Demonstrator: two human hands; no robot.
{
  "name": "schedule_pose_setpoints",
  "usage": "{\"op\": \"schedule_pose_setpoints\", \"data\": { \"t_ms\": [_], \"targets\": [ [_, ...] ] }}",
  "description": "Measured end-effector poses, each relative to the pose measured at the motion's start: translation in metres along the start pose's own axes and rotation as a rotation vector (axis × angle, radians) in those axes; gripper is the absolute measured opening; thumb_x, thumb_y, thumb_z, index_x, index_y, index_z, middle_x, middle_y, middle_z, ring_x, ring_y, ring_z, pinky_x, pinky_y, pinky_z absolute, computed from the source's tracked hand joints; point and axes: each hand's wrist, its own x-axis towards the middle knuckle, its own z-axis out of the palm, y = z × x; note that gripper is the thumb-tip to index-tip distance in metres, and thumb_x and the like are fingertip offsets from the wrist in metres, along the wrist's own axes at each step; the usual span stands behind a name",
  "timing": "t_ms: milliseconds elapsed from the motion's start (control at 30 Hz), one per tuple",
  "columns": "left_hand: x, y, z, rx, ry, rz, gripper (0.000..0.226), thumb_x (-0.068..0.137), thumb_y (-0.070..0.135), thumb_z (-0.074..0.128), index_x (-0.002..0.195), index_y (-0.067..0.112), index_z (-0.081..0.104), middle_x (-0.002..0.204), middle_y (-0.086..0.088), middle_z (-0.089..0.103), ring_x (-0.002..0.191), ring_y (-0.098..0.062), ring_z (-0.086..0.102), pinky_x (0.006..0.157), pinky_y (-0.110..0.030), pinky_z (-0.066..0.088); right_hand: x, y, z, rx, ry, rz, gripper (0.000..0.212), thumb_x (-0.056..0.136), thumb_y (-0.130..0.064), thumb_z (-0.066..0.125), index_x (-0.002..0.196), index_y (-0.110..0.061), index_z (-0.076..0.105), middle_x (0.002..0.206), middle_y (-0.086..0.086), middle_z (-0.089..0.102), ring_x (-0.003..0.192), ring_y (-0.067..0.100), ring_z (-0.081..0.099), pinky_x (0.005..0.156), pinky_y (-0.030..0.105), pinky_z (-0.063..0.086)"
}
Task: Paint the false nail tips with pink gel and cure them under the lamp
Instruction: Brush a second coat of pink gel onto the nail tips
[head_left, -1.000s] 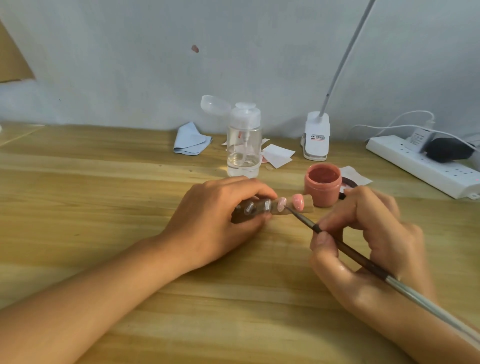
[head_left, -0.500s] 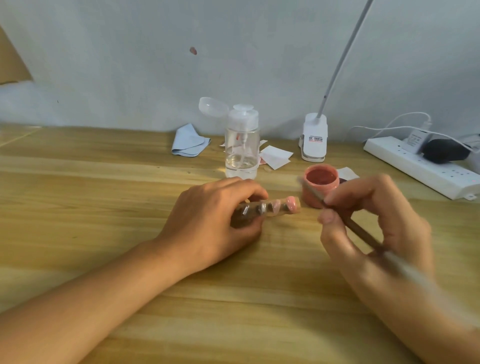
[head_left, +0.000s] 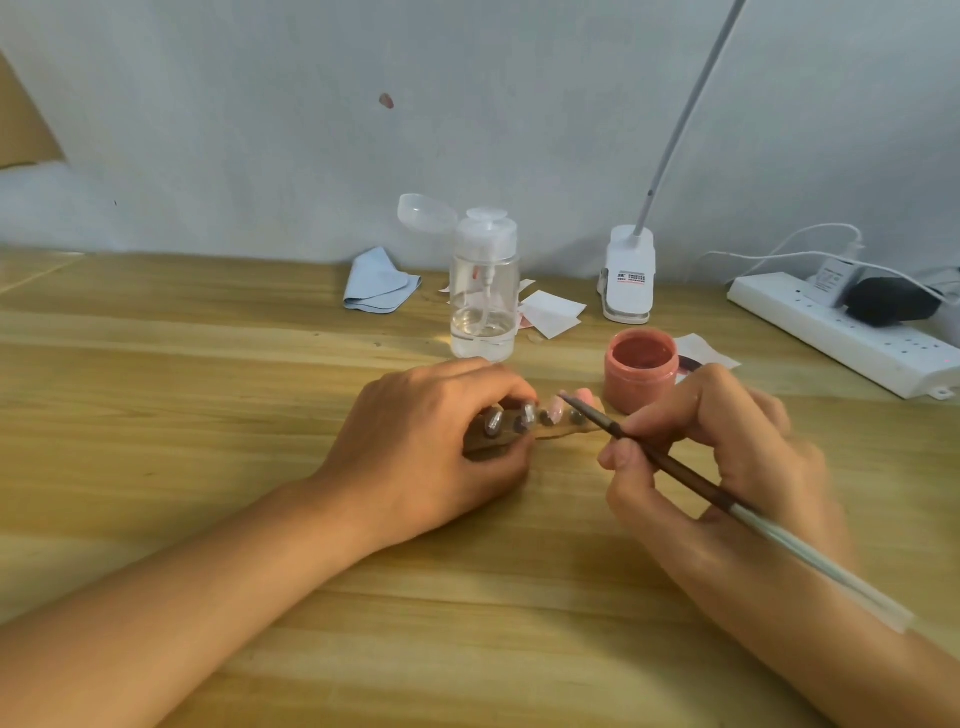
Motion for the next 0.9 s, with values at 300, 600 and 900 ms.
{"op": "schedule_pose_setpoints", "data": {
  "t_ms": [300,600,900],
  "targets": [
    [-0.0005,0.001,-0.0001,0.022,0.016,-0.012,0.022,0.077,0.044,0.059,0.095,0.037,0.069,0.085,0.016,0.067,0.074,-0.007,0.06,0.063,-0.033,0.05,-0.0008,-0.0012,-0.0027,0.036,0.012,-0.028,0.013,0.073,-0.026,0.056,0.073,-0.013,0.057,0.065,-0.015,0.061,0.085,-0.002,0.054,0.084,0.032,0.041],
    [-0.0005,0.0016,-0.0009,0.042,0.022,-0.01,0.021,0.077,0.044,0.059,0.094,0.037,0.068,0.085,0.018,0.066,0.074,-0.005,0.059,0.062,-0.032,0.049,-0.0004,-0.0026,-0.0029,0.015,-0.046,-0.048,0.014,0.073,-0.026,0.056,0.073,-0.013,0.057,0.066,-0.012,0.058,0.084,0.0,0.053,0.085,0.027,0.041],
    [0.0006,-0.0009,-0.0005,0.029,0.003,-0.03,0.022,0.078,0.044,0.06,0.097,0.037,0.068,0.088,0.019,0.068,0.081,-0.004,0.061,0.067,-0.032,0.051,0.0049,0.0042,-0.0043,0.16,0.163,0.061,0.015,0.084,-0.014,0.059,0.091,-0.022,0.049,0.085,-0.019,0.061,0.079,0.007,0.061,0.073,0.029,0.05]
  ]
}}
